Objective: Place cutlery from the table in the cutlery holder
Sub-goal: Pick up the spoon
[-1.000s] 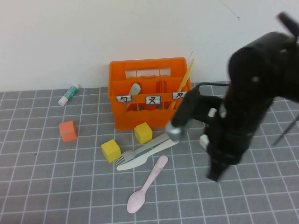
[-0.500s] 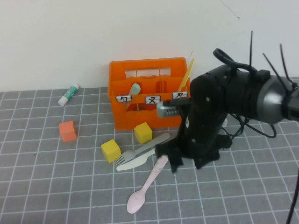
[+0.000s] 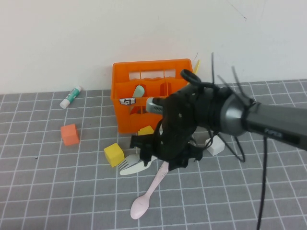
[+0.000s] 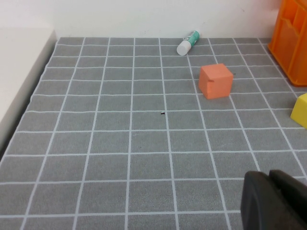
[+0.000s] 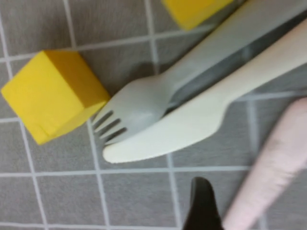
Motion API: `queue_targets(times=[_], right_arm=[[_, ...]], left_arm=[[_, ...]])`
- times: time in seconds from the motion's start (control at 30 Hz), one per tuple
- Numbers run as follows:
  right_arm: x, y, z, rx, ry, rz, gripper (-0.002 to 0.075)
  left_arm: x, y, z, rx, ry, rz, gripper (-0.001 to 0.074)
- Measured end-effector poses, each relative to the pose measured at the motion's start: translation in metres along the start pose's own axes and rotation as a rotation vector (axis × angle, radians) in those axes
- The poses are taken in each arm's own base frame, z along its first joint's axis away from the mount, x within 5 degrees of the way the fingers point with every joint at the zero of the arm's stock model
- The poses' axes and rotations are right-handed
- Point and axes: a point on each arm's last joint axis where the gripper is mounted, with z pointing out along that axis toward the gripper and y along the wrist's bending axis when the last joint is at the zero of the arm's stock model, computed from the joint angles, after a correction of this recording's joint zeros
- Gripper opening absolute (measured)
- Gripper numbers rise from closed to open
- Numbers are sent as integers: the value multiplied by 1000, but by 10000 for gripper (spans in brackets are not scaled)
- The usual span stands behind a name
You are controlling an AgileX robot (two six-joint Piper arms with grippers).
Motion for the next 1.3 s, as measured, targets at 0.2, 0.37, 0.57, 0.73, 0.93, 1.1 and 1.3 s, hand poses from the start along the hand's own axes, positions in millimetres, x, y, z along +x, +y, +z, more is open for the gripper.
queue_targets(times=[0.2, 0.37, 0.57, 0.73, 0.93, 1.1, 1.3], right_arm=[[5, 8, 20, -33, 54, -16, 465], [11, 7, 26, 26, 63, -28, 447], [14, 3, 29, 163, 61, -16, 426], [9, 10, 31, 166, 37, 0, 424], [10, 16, 38, 171, 39, 0, 423], [12, 16, 41, 191, 56, -7, 385], [13, 14, 41, 210, 75, -46, 160]], left_arm=[[0, 0, 0, 0, 0, 0, -1], [0, 0, 0, 0, 0, 0, -1], [0, 0, 0, 0, 0, -2, -1], [0, 0, 0, 0, 0, -2, -1], [0, 0, 0, 0, 0, -2, -1], [0, 0, 0, 0, 0, -2, -1], [0, 0, 0, 0, 0, -2, -1]])
